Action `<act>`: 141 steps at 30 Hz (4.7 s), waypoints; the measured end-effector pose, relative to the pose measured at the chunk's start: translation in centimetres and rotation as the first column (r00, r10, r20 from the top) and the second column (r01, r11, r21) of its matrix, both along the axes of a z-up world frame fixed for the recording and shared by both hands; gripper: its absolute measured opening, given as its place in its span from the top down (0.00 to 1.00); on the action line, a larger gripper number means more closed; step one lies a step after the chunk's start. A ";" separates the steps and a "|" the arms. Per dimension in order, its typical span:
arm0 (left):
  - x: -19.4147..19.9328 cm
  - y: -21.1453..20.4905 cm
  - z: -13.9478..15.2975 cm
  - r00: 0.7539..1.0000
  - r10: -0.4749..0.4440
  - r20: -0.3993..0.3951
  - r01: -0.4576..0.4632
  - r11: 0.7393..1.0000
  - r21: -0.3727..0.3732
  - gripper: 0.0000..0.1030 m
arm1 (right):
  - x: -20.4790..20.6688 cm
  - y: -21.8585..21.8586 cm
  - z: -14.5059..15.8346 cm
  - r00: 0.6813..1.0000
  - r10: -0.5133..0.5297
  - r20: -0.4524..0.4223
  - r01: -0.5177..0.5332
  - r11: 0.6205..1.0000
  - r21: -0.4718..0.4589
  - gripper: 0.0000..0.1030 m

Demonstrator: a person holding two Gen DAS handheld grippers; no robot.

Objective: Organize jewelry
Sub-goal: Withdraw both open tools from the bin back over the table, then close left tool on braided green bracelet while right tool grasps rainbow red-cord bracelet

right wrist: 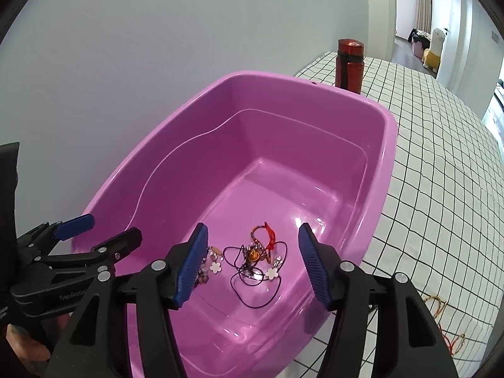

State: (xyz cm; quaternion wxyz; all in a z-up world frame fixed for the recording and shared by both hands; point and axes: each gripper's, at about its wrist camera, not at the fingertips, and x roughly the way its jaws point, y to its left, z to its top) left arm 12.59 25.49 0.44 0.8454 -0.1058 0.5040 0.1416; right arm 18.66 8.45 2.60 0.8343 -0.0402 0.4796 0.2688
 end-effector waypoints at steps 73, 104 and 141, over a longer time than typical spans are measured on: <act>-10.6 -26.5 2.4 0.961 -0.219 0.169 0.217 0.976 0.030 0.06 | -15.7 -32.6 0.2 0.937 -0.347 0.035 0.346 0.937 0.048 0.36; -3.4 -35.6 -15.1 0.965 -0.240 0.104 0.233 0.970 0.073 0.06 | -11.0 -41.4 -16.0 0.902 -0.430 0.032 0.431 0.902 -0.011 0.36; -1.2 -37.3 -17.7 0.949 -0.293 0.115 0.283 0.954 0.098 0.29 | -7.4 -39.3 -18.8 0.931 -0.330 0.156 0.350 0.928 -0.125 0.46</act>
